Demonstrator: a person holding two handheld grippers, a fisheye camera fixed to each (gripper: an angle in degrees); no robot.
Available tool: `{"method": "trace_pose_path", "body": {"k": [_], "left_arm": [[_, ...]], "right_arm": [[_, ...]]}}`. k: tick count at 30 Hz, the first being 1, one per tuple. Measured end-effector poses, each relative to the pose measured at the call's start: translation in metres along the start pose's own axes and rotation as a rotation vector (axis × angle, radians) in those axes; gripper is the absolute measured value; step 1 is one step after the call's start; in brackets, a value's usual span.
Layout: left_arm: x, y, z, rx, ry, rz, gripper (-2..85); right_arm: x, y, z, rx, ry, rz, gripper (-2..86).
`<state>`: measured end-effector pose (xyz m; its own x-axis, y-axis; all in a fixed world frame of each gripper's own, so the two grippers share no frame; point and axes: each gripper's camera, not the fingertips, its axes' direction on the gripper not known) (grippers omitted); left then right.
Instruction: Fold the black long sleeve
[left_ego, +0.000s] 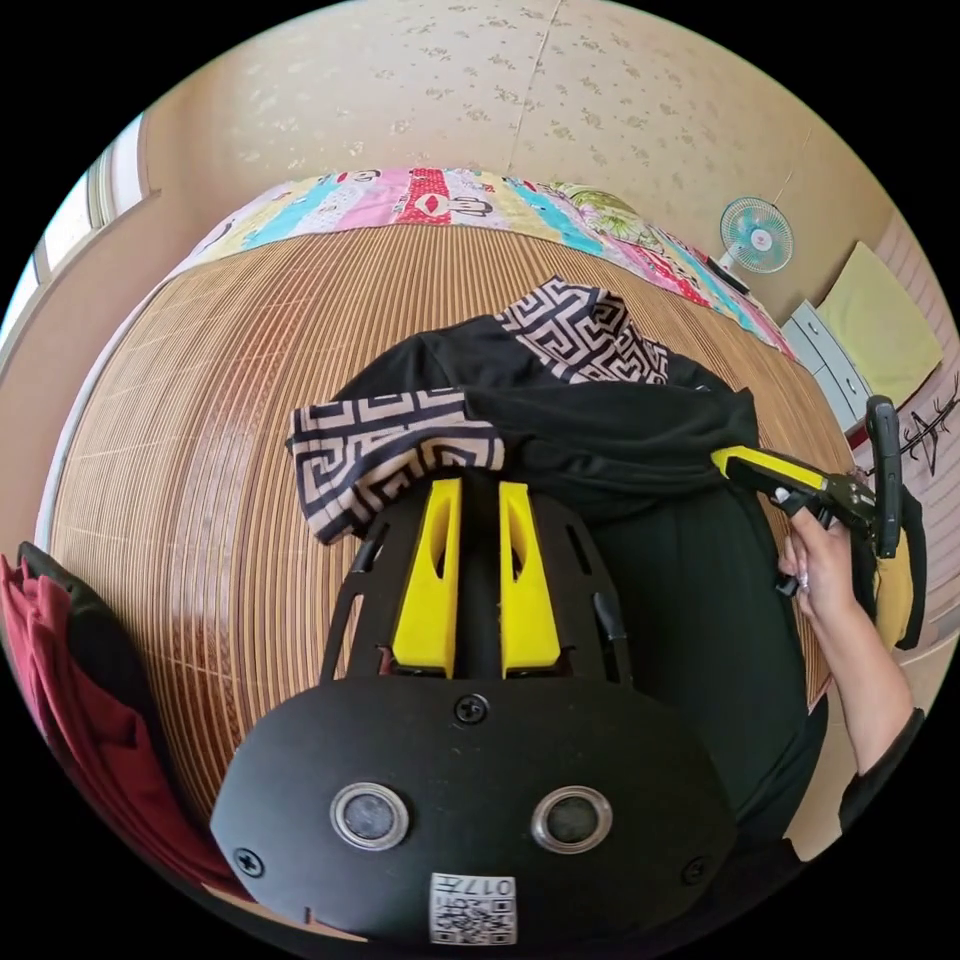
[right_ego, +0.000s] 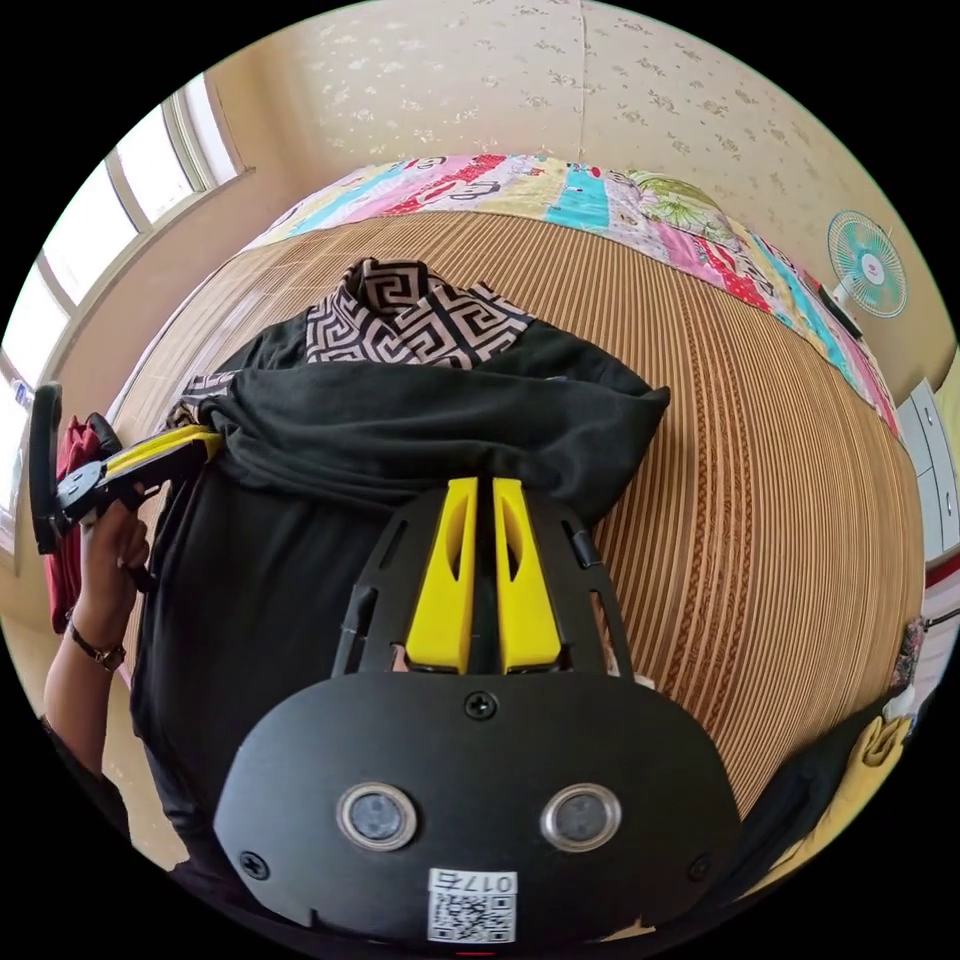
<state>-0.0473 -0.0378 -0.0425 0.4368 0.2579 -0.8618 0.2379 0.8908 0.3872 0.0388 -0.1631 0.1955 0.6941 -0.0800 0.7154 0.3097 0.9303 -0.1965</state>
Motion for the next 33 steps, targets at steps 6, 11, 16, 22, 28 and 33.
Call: {"method": "trace_pose_path", "body": {"k": [6, 11, 16, 22, 28, 33], "left_arm": [[-0.025, 0.126, -0.079, 0.079, 0.059, 0.028, 9.4], [-0.085, 0.251, -0.139, 0.066, 0.252, -0.239, 12.8], [-0.109, 0.314, -0.159, 0.046, 0.295, -0.291, 13.8], [-0.148, 0.358, -0.157, 0.003, 0.513, -0.366, 8.9], [-0.194, 0.394, -0.163, 0.068, 0.909, -0.48, 4.0], [-0.232, 0.42, -0.173, 0.15, 1.154, -0.588, 3.6]], "right_arm": [[0.023, 0.116, -0.08, 0.129, -0.108, 0.001, 5.9], [0.068, 0.237, -0.116, 0.057, -0.191, 0.104, 10.4], [0.114, 0.315, -0.134, 0.089, -0.268, 0.232, 12.3], [0.161, 0.359, -0.143, 0.12, -0.419, 0.366, 10.3], [0.173, 0.379, -0.146, 0.048, -0.405, 0.326, 6.1], [0.205, 0.395, -0.129, -0.023, -0.565, 0.352, 3.1]]}}
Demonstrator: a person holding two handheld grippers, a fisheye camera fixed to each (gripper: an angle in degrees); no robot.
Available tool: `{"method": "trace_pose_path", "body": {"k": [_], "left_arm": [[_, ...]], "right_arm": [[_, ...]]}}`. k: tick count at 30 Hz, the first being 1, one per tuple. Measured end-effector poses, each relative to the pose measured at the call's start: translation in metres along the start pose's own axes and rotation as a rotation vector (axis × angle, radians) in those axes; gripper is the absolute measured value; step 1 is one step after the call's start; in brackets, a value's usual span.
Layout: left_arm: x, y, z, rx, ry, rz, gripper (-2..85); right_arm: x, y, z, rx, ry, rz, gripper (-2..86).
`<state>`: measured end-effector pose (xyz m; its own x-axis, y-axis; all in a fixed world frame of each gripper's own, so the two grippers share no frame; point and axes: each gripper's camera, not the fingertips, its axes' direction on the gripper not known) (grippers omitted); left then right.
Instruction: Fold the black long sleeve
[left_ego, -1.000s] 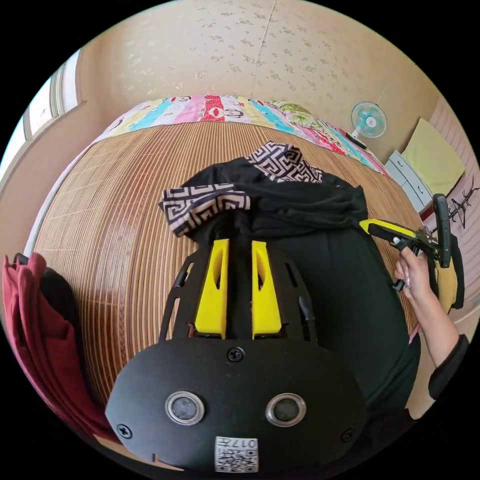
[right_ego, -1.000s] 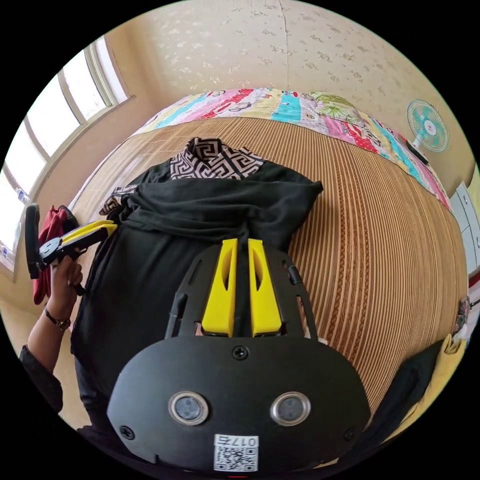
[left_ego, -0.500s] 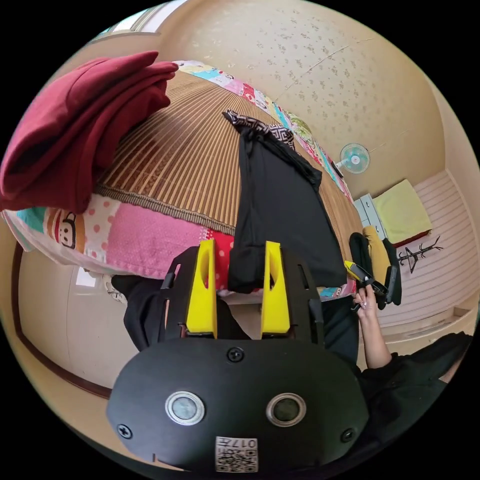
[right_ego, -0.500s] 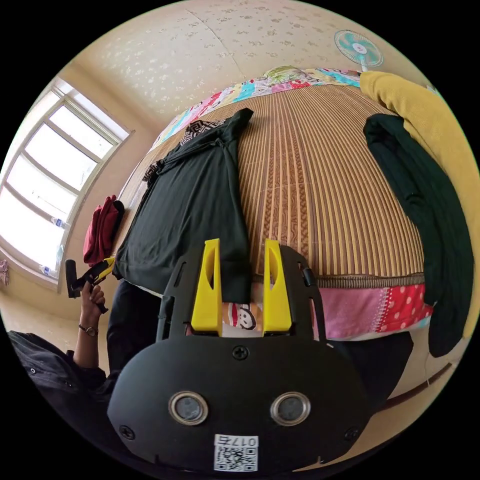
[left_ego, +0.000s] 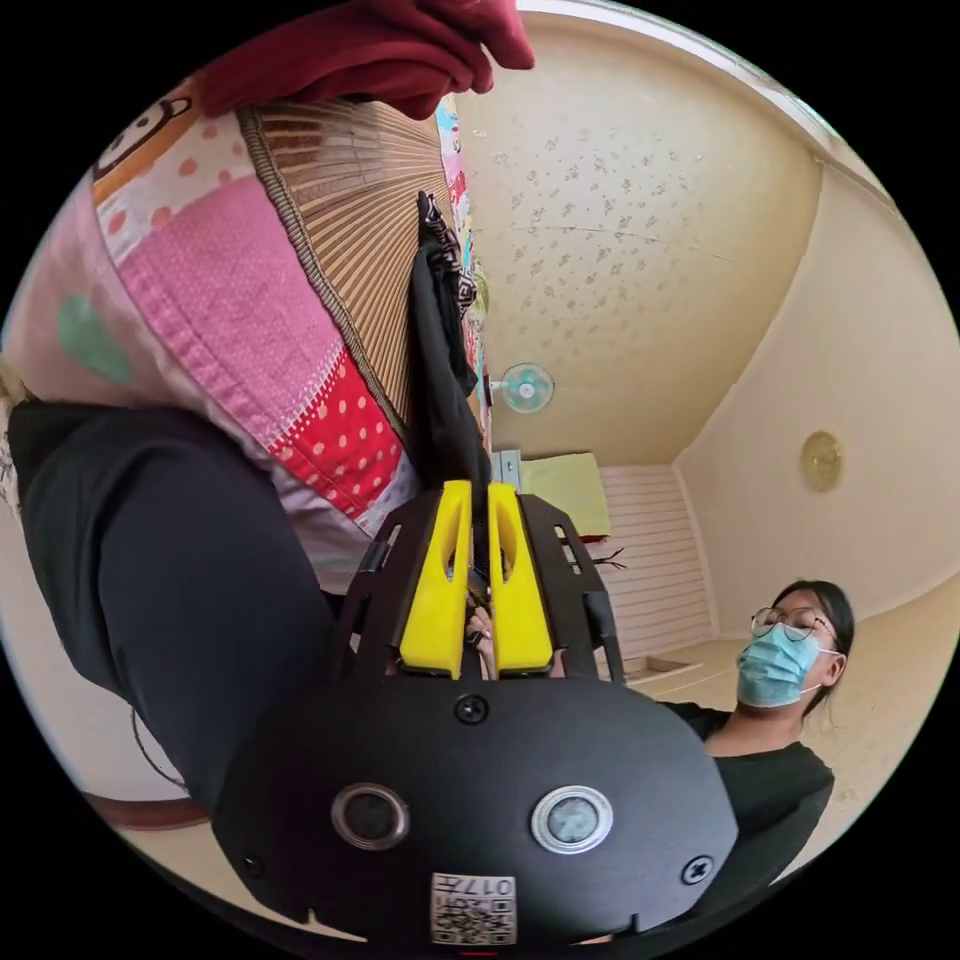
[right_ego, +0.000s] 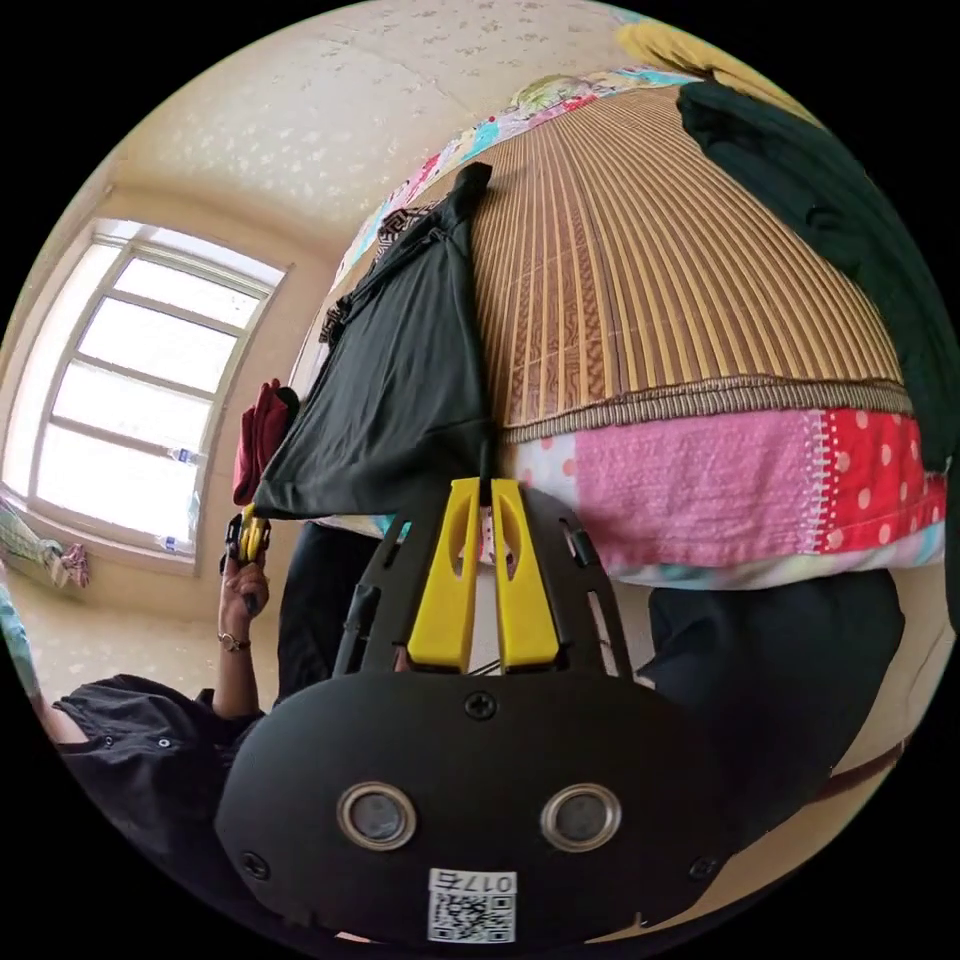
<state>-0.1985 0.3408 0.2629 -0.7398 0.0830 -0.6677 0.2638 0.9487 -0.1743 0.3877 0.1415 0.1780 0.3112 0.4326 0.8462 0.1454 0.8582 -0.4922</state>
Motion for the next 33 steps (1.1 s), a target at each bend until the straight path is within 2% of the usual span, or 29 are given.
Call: {"method": "trace_pose_path", "body": {"k": [2, 8, 14, 23, 27, 29, 33], "left_arm": [[0.002, 0.001, -0.012, -0.016, 0.099, -0.019, 3.5], [0.035, 0.009, -0.037, -0.056, 0.159, 0.03, 3.5], [0.083, 0.03, -0.054, -0.043, 0.278, 0.174, 3.7], [0.135, 0.049, -0.051, -0.11, 0.412, 0.291, 3.7], [0.132, 0.047, -0.057, -0.042, 0.333, 0.299, 3.7], [0.112, 0.045, -0.054, -0.006, 0.2, 0.235, 3.7], [0.09, 0.045, -0.036, 0.016, 0.153, 0.197, 3.8]], "right_arm": [[0.017, 0.004, -0.019, 0.024, -0.116, 0.048, 2.4], [0.019, 0.039, -0.11, 0.284, -0.422, -0.031, 1.6], [0.005, 0.067, -0.182, 0.395, -0.46, -0.155, 1.3], [-0.042, 0.089, -0.237, 0.485, -0.535, -0.337, 1.1], [-0.049, 0.087, -0.234, 0.534, -0.438, -0.346, 1.2], [-0.043, 0.071, -0.21, 0.475, -0.287, -0.23, 1.2], [-0.049, 0.053, -0.171, 0.393, -0.159, -0.17, 1.2]]}}
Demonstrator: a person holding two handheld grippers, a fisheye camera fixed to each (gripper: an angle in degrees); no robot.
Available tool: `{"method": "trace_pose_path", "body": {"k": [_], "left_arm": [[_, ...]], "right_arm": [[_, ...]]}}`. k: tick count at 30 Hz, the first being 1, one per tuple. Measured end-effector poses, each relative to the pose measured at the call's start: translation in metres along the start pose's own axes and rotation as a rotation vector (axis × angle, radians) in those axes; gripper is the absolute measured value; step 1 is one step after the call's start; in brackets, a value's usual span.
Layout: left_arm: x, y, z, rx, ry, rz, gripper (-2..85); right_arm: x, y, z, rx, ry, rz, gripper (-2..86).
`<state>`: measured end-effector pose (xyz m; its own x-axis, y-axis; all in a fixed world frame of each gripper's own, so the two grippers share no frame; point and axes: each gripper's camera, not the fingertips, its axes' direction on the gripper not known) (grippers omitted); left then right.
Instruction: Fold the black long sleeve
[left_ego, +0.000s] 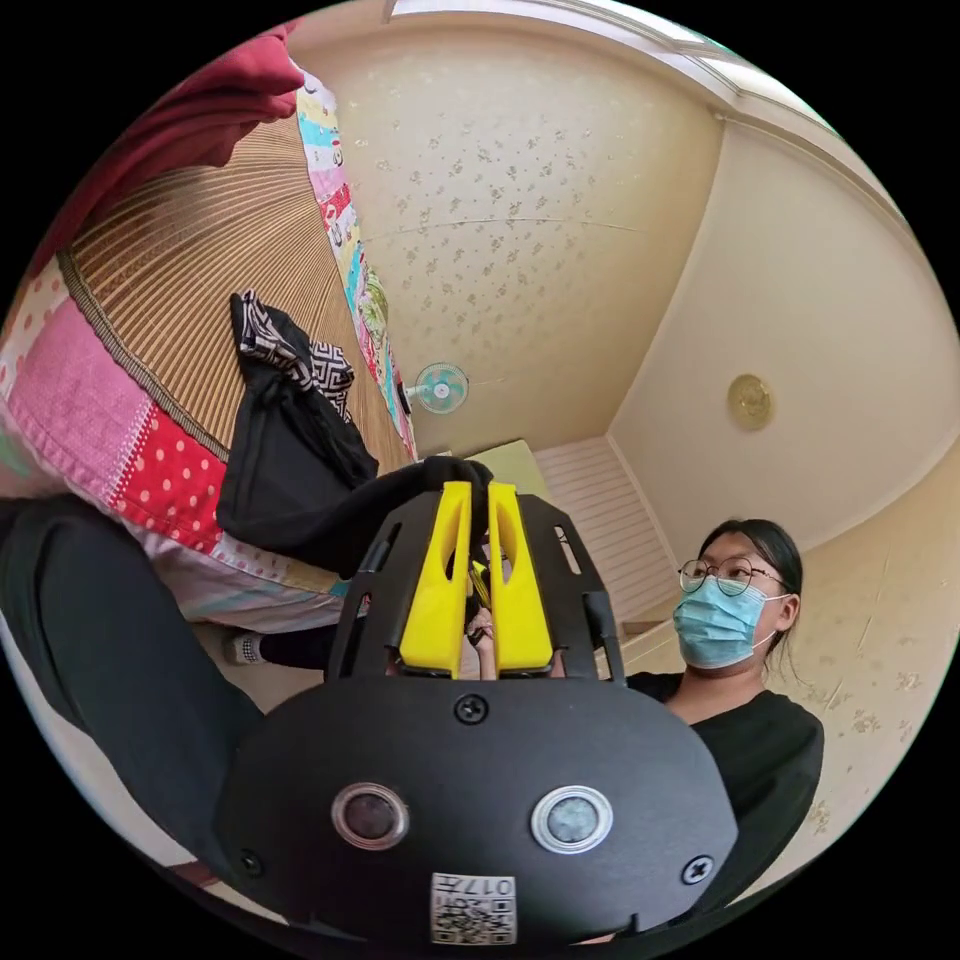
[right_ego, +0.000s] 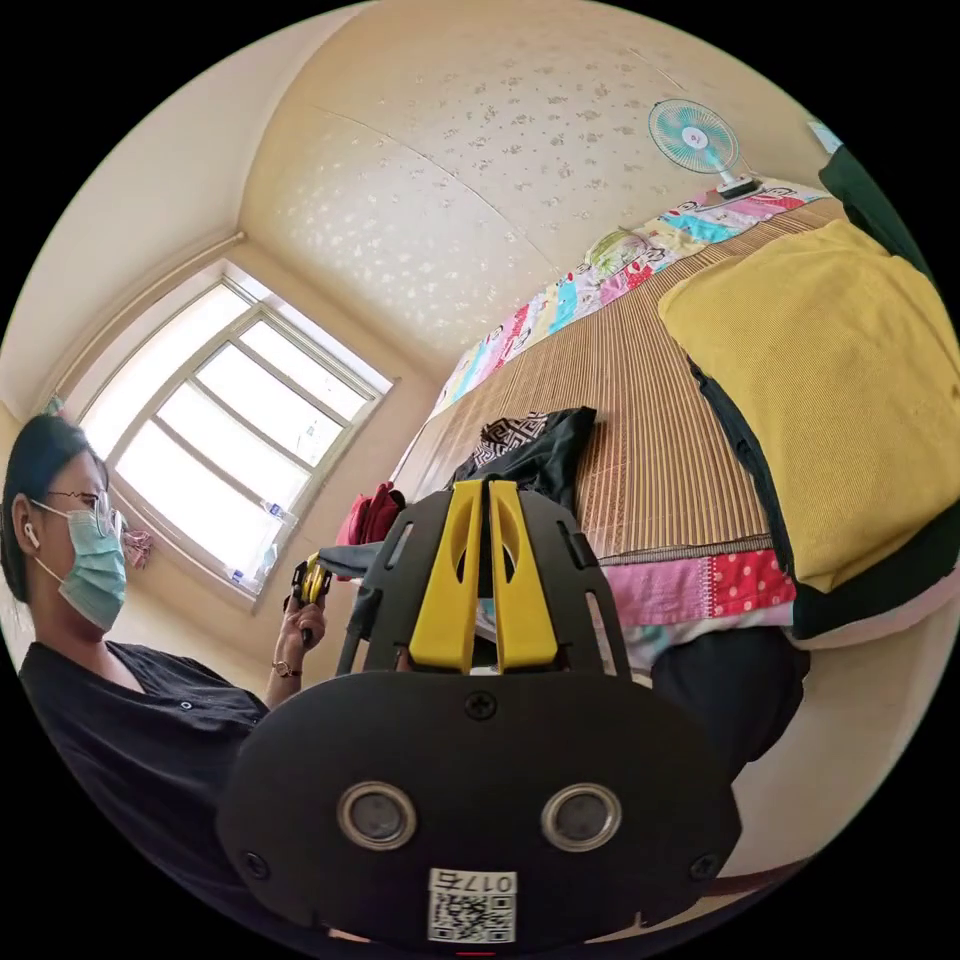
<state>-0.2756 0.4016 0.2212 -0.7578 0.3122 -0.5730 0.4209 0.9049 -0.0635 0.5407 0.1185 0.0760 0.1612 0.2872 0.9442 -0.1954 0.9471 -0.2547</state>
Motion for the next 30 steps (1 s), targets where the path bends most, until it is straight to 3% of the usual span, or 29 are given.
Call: {"method": "trace_pose_path", "body": {"k": [6, 12, 20, 22, 25, 30], "left_arm": [[-0.02, -0.045, 0.027, 0.119, -0.107, 0.015, 3.6], [-0.061, -0.133, 0.09, 0.159, -0.209, -0.02, 3.3], [-0.114, -0.203, 0.145, 0.273, -0.402, -0.018, 6.5], [-0.116, -0.205, 0.149, 0.286, -0.447, -0.003, 15.2], [-0.104, -0.191, 0.159, 0.228, -0.515, 0.095, 15.8], [-0.092, -0.121, 0.172, 0.112, -0.723, 0.06, 18.3]], "right_arm": [[0.003, -0.053, 0.054, 0.008, 0.098, 0.035, 1.0], [0.032, -0.14, 0.165, -0.012, 0.198, 0.119, 1.4], [0.042, -0.215, 0.31, -0.007, 0.418, 0.044, 5.1], [0.049, -0.222, 0.322, 0.018, 0.462, 0.092, 8.6], [0.047, -0.221, 0.329, 0.011, 0.4, 0.111, 9.6], [0.003, -0.185, 0.35, -0.073, 0.347, -0.048, 8.9]]}}
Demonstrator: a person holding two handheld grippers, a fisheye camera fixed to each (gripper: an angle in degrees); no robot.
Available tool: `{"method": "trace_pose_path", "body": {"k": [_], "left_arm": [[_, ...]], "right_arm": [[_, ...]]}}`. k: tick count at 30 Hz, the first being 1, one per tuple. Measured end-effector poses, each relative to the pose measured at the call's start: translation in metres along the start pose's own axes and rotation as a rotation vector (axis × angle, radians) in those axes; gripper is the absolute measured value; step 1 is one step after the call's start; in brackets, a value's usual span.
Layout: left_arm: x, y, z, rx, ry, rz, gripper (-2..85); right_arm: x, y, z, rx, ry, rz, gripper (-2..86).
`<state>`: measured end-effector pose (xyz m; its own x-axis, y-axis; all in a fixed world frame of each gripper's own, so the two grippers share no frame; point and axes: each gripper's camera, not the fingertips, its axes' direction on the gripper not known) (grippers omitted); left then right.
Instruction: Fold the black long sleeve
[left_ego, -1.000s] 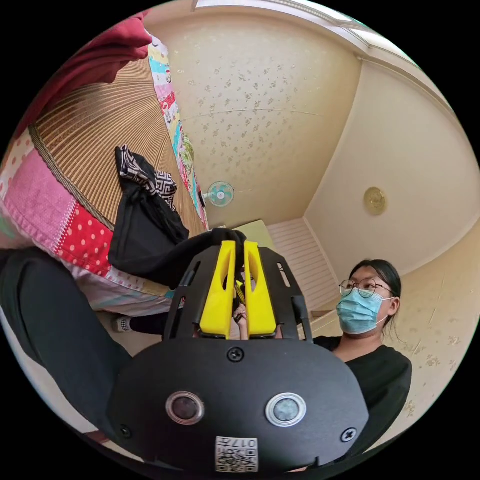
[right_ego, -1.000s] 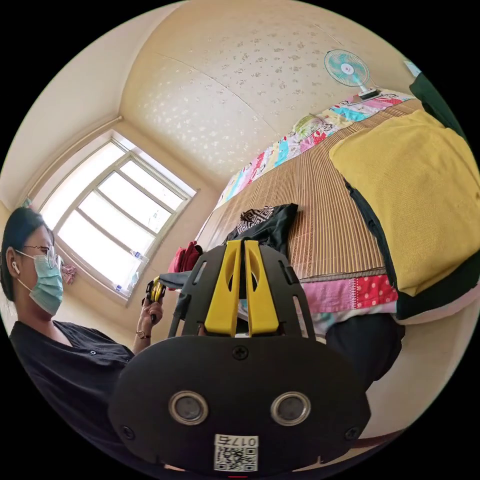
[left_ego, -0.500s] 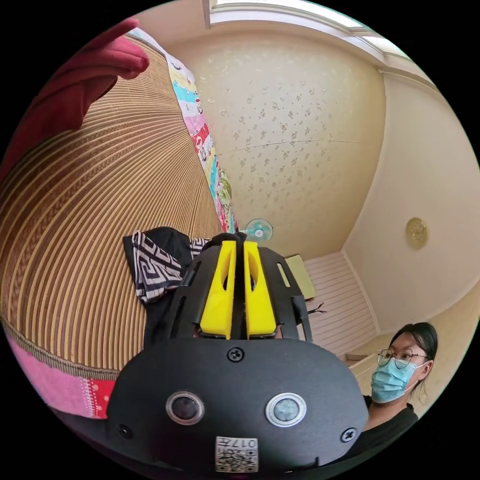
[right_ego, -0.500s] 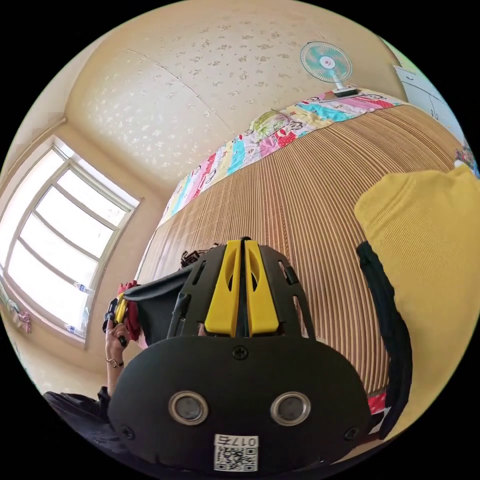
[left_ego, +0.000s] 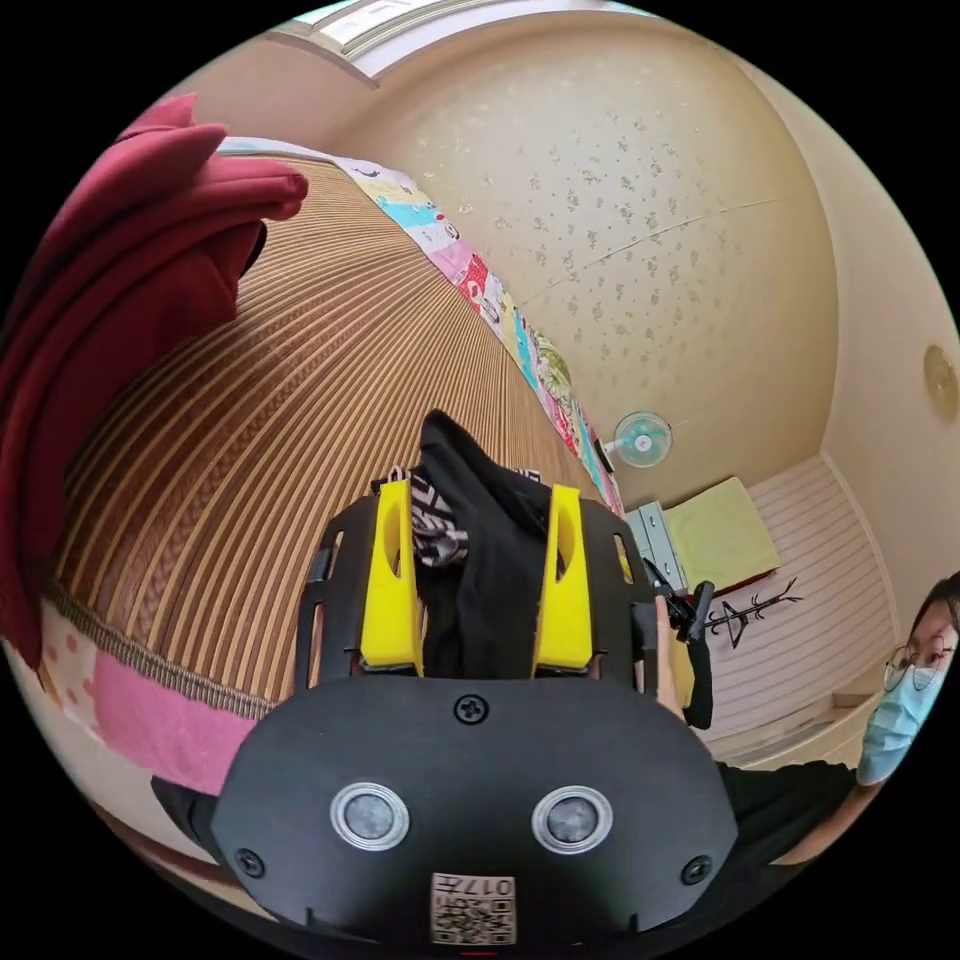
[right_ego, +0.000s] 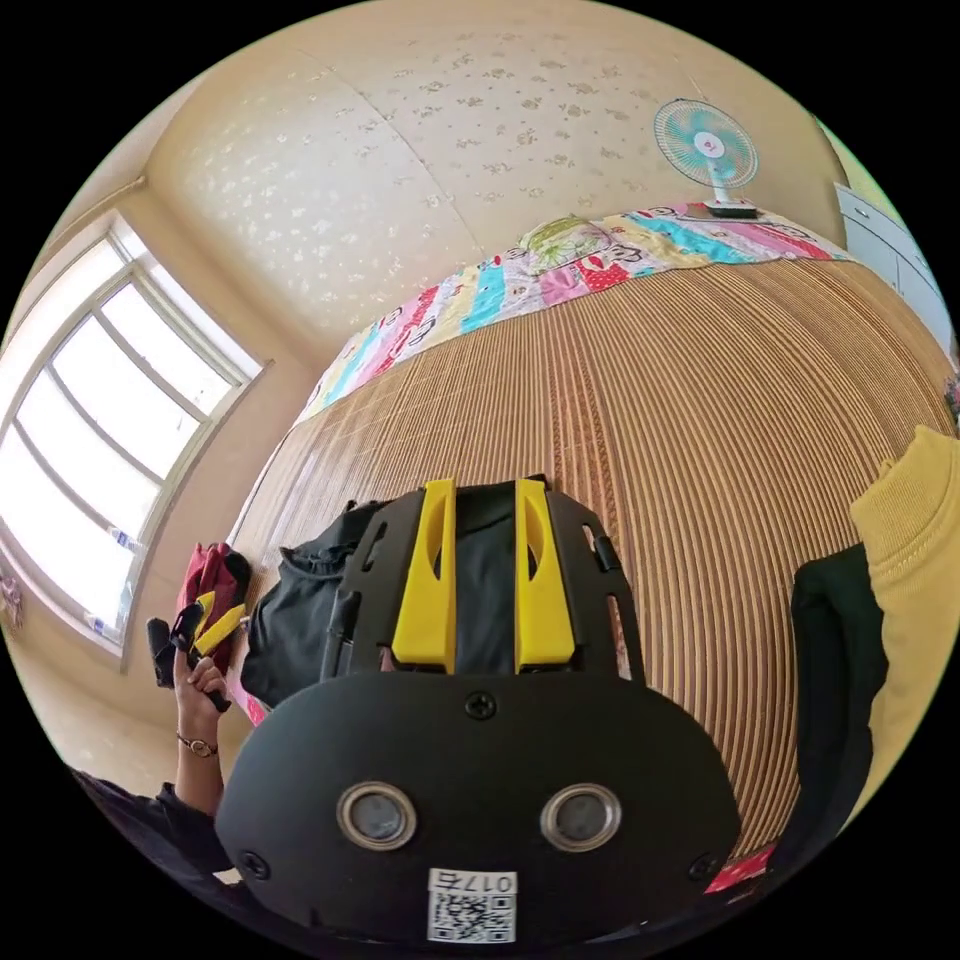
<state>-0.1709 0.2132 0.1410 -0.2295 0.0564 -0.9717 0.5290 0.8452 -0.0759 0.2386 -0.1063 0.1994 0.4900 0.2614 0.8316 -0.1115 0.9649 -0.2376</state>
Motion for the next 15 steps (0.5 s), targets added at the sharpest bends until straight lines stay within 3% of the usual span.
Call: {"method": "trace_pose_path", "body": {"k": [5, 10, 15], "left_arm": [[0.008, 0.066, 0.017, -0.106, -0.052, -0.094, 18.1], [-0.003, 0.084, 0.045, -0.142, -0.008, -0.21, 7.6], [0.031, 0.09, 0.054, -0.096, 0.056, -0.092, 4.4]], "right_arm": [[-0.1, 0.032, 0.039, -0.209, -0.127, -0.276, 8.7], [-0.172, 0.045, 0.073, -0.376, -0.348, -0.332, 11.1], [-0.245, 0.03, 0.115, -0.574, -0.481, -0.353, 16.6]]}}
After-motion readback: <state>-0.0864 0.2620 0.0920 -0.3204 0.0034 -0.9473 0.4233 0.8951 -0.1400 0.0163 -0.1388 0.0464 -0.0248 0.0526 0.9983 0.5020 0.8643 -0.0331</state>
